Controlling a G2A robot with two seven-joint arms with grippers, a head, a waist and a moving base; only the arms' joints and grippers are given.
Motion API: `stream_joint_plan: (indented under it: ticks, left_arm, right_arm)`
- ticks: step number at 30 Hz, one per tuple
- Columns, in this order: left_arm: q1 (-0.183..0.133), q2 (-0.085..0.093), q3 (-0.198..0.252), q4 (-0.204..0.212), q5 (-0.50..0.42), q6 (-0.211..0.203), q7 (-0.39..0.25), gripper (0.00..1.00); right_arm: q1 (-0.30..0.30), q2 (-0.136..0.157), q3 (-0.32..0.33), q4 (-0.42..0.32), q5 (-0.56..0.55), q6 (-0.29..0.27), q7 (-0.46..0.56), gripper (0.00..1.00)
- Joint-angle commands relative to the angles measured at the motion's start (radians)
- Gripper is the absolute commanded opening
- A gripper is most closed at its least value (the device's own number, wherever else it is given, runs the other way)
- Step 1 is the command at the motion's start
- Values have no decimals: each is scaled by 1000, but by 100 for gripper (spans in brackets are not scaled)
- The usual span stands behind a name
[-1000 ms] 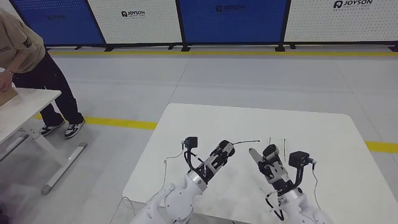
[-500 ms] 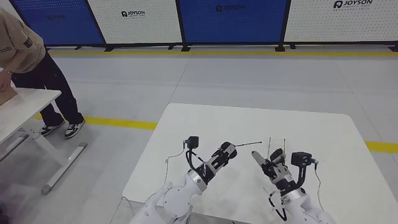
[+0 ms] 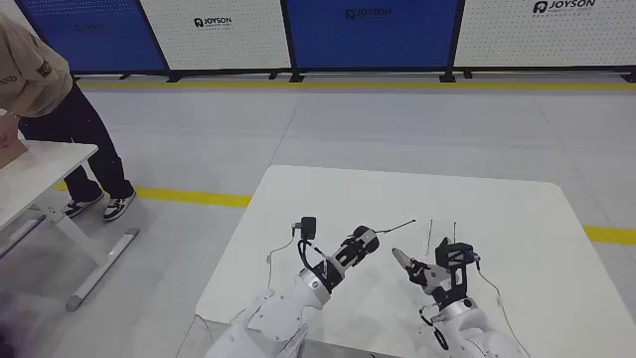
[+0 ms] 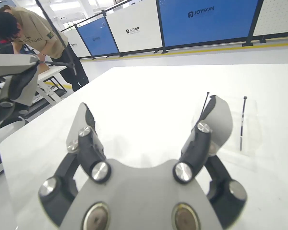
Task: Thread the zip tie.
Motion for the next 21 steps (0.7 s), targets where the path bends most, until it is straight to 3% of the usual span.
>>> stream_joint_plan:
  ticks: [1, 6, 19, 20, 21]
  left_arm:
    - [-1, -1, 5, 1, -13, 3, -4, 0]
    - [-2, 0, 2, -4, -67, -1, -52, 0]
    - [-10, -3, 17, 5, -74, 8, -54, 0]
    - [-11, -3, 20, 6, -70, 7, -52, 0]
    - [-12, -3, 22, 7, -67, 5, -48, 0]
  right_arm:
    - [3, 1, -4, 5, 6, -30, 39, 100]
    - [20, 6, 10, 28, 65, -136, 94, 100]
    - [14, 3, 9, 25, 103, -133, 63, 100]
    - [14, 2, 8, 25, 106, -135, 59, 56]
    - [14, 2, 7, 25, 107, -136, 56, 44]
